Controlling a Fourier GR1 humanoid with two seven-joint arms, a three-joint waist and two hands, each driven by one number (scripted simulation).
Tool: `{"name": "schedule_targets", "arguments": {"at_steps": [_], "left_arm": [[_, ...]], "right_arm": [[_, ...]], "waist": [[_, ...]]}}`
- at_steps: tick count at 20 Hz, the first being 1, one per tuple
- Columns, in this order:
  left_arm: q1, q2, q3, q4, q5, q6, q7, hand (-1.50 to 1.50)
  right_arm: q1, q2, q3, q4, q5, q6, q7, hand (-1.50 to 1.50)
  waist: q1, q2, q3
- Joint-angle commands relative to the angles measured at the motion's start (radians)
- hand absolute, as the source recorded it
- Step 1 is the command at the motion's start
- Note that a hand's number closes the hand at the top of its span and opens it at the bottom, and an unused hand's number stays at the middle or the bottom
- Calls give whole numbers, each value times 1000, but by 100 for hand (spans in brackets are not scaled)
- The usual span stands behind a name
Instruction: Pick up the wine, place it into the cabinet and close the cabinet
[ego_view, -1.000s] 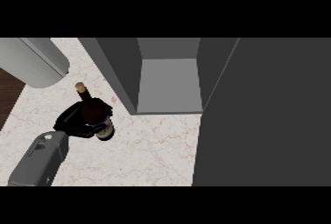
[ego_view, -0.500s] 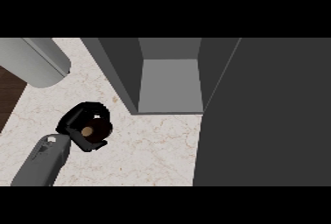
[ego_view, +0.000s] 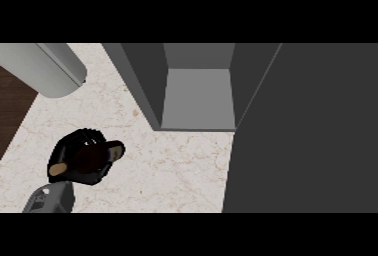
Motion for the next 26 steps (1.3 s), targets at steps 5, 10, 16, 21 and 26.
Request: {"name": "schedule_targets", "arguments": {"at_steps": [5,10,16,21,26], "left_arm": [[176,-86,-28,-400,87,43,126,150],[307,-107,-87,-682,144,25,299,150],[247,-151,-165,-858,125,143,525,150],[224,-197,-341,-981,63,287,657,150],[130,-198,-375,-968,94,335,707,150]], "right_arm": [[3,-29,-91,-83,-149,25,44,-150],[-15,-2,-55,-47,-89,13,33,-150],[68,-11,-78,-97,-152,59,5,-150],[33,-3,-69,-65,-135,51,5,-150],[9,-12,-100,-79,-157,43,35,-150]], "waist": [[-3,5,-1],[-1,6,-2],[-16,8,-2],[-19,8,-2],[-20,10,-3]]}}
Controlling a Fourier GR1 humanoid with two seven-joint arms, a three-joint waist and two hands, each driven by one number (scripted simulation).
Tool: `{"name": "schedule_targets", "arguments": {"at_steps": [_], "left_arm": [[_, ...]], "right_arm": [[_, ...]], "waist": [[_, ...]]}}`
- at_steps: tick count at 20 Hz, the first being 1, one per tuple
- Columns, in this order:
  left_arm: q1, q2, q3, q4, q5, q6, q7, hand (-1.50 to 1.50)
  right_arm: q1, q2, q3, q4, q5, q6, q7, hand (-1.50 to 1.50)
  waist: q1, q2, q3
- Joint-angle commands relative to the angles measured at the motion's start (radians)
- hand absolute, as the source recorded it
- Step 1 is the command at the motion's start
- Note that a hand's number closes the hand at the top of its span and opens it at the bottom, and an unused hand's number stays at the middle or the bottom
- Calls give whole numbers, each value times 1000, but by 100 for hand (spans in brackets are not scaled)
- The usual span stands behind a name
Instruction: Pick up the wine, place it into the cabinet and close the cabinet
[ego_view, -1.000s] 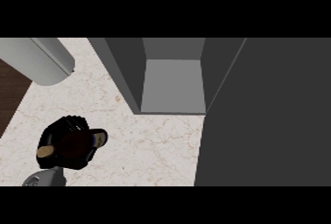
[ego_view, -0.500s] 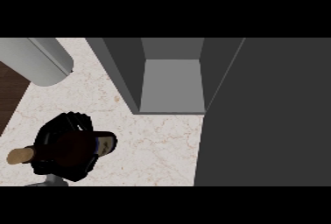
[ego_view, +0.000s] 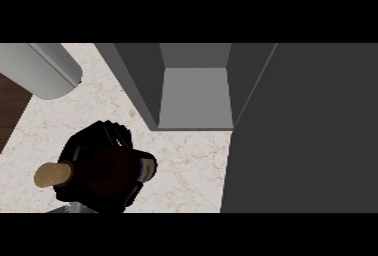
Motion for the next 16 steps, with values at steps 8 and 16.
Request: {"name": "schedule_targets", "arguments": {"at_steps": [8,16], "left_arm": [[-268,-7,-249,-11,-12,372,167,150],[-427,-7,-430,91,-50,654,168,150]], "right_arm": [[16,8,-19,-58,-73,16,14,-150],[16,6,-28,-102,-104,3,68,-150]], "waist": [[-6,2,0],[-11,0,0]]}}
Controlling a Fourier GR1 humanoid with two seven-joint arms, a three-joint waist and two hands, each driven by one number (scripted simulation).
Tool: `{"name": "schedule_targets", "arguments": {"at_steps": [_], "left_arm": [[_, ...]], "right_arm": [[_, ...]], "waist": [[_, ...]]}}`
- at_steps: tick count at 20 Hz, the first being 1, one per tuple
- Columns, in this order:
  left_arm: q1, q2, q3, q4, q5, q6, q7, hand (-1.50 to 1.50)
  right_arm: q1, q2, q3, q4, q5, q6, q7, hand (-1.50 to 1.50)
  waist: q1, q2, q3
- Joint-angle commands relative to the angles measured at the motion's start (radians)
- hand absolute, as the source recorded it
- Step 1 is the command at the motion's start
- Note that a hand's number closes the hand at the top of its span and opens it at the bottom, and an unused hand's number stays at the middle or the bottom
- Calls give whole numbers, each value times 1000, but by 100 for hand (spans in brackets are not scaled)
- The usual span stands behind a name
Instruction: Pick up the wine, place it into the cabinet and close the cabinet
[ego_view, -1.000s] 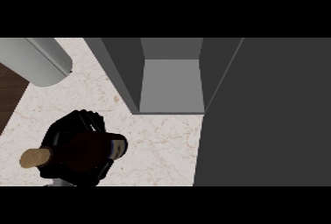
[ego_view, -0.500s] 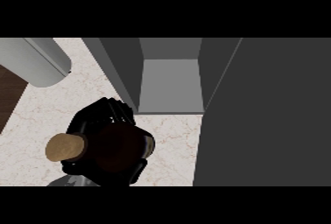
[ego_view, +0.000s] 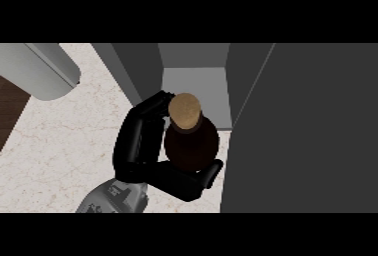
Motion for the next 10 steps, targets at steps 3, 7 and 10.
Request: {"name": "schedule_targets", "arguments": {"at_steps": [3,7,10], "left_arm": [[-102,0,-39,76,-7,125,5,150],[-144,0,-2,121,-4,125,2,150],[-138,0,-24,171,-15,142,-60,150]], "right_arm": [[13,-17,8,-147,-70,-7,89,-150],[43,-43,-78,-130,-146,26,56,-150],[88,-2,-24,-102,-99,35,-12,-150]], "waist": [[1,0,0],[2,0,0],[1,1,0]]}}
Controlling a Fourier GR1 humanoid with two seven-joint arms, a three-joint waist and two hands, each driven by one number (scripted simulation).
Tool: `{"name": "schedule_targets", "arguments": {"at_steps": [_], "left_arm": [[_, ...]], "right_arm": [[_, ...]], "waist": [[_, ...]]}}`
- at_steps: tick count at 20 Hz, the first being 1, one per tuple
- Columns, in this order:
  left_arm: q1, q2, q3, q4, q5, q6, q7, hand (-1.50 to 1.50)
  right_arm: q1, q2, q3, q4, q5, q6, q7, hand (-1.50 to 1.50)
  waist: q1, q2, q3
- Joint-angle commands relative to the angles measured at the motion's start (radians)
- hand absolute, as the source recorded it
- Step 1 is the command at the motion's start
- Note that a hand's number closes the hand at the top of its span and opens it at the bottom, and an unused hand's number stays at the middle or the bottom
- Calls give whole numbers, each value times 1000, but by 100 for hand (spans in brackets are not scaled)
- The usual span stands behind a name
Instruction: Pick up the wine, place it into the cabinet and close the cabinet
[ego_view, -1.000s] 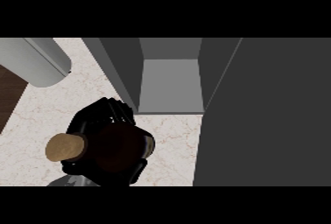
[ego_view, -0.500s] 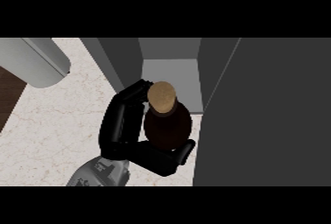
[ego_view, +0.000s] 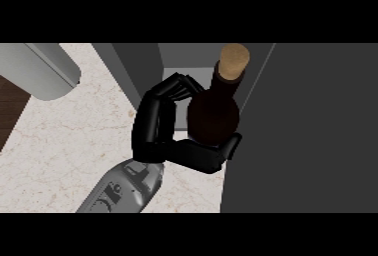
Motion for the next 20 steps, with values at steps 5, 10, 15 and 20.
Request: {"name": "schedule_targets", "arguments": {"at_steps": [5,10,15,20], "left_arm": [[-57,0,-24,133,48,73,-110,150],[-55,0,-8,210,160,75,-192,150],[-15,0,14,272,221,46,-318,150],[-83,0,-42,399,223,99,-351,150]], "right_arm": [[34,-14,-36,-146,-126,4,70,-150],[31,-18,-33,-145,-119,1,84,-150],[35,-5,-32,-112,-102,8,25,-150],[-6,-26,-65,-81,-112,5,39,-150]], "waist": [[-5,1,0],[-8,2,-1],[-4,2,-1],[-8,3,0]]}}
